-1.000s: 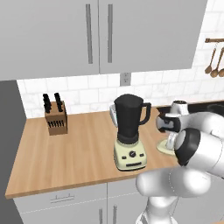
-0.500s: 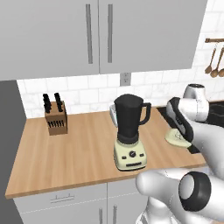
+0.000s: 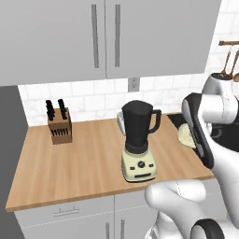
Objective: Close the lid blender by securely placing the lid on top.
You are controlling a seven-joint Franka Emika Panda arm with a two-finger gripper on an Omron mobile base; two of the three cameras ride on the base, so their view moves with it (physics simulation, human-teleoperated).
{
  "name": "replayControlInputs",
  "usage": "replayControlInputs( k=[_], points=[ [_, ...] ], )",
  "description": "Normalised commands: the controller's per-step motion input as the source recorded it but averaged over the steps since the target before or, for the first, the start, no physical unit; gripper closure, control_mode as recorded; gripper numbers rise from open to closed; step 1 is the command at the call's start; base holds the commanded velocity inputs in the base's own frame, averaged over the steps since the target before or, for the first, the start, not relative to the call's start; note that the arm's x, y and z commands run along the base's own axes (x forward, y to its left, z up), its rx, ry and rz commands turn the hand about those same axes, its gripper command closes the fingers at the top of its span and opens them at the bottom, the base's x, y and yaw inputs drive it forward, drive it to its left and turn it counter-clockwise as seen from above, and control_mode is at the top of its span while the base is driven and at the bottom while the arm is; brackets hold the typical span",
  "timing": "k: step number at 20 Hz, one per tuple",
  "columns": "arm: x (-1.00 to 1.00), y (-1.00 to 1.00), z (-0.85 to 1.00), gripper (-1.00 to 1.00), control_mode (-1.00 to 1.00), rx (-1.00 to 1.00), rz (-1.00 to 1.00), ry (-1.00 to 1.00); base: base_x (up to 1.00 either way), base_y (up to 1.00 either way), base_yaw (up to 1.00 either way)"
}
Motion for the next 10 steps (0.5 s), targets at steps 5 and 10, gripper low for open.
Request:
replayControlInputs(
  k=[5,10],
  points=[
    [-0.1,0.48,1.0,1.0,-1.0,-0.03,0.13,-0.02,0.0,0.0,0.0],
    [0.0,0.56,0.97,1.0,-1.0,0.0,0.12,0.01,0.0,0.0,0.0]
  ],
)
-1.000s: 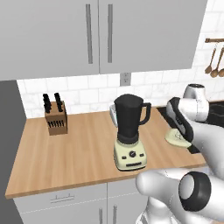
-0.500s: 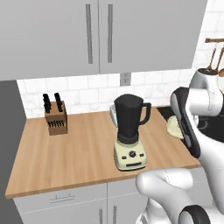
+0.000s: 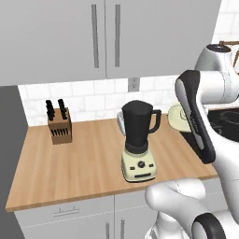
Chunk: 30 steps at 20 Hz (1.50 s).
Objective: Close the lid blender by securely placing the lid on top.
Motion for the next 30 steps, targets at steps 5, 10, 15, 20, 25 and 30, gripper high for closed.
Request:
replayControlInputs(
  k=[5,10,15,20,25,30],
  points=[
    [0.04,0.59,0.77,1.0,-1.0,-0.01,0.1,0.01,0.0,0.0,0.0],
    [0.47,0.69,0.21,1.0,-1.0,-0.01,0.07,0.04,0.0,0.0,0.0],
    [0.26,0.5,-0.23,1.0,-1.0,-0.05,0.0,0.02,0.0,0.0,0.0],
    [0.56,0.24,-0.34,1.0,-1.0,-0.04,0.0,0.06,0.0,0.0,0.0],
    [0.63,0.0,-0.37,1.0,-1.0,0.0,0.0,0.08,0.0,0.0,0.0],
    [0.61,0.06,-0.14,1.0,-1.0,0.0,-0.05,0.08,0.0,0.0,0.0]
  ],
)
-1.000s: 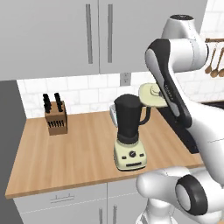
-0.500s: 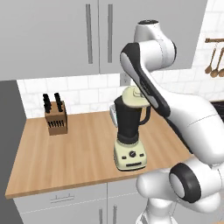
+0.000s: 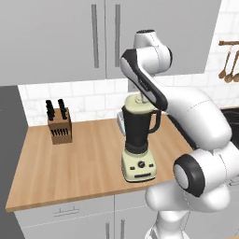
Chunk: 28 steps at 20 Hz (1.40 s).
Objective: Close the lid blender by securely placing the lid on top.
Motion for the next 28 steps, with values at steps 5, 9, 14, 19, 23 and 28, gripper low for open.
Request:
replayControlInputs(
  k=[5,9,14,19,23,28],
  points=[
    [0.22,0.05,-0.03,1.0,-1.0,0.0,-0.16,0.01,0.0,0.0,0.0],
    [0.06,0.0,-0.17,1.0,-1.0,0.0,-0.24,0.0,0.0,0.0,0.0],
    [0.19,0.0,-0.14,1.0,-1.0,0.0,-0.19,-0.04,0.0,0.0,0.0],
    [0.3,0.0,-0.09,1.0,-1.0,0.0,-0.12,-0.11,0.0,0.0,0.0],
    [0.14,-0.12,-0.04,1.0,-1.0,0.0,-0.1,-0.13,0.0,0.0,0.0],
    [0.01,-0.33,0.0,1.0,-1.0,0.0,-0.11,-0.17,0.0,0.0,0.0]
  ],
)
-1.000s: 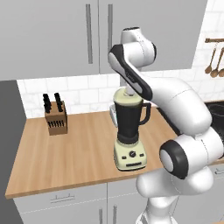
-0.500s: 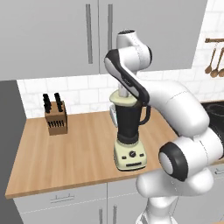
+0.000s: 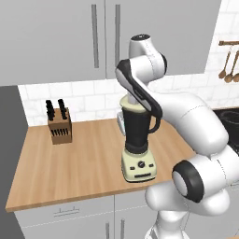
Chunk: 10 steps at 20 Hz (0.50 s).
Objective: Close the lid blender by securely placing the lid on top.
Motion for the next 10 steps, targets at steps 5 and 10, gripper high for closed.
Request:
replayControlInputs(
  k=[5,10],
  points=[
    [0.24,-0.12,-0.06,1.0,-1.0,0.0,-0.04,-0.04,0.0,0.0,0.0],
    [0.24,0.12,-0.15,1.0,-1.0,0.0,0.0,0.02,0.0,0.0,0.0]
  ],
)
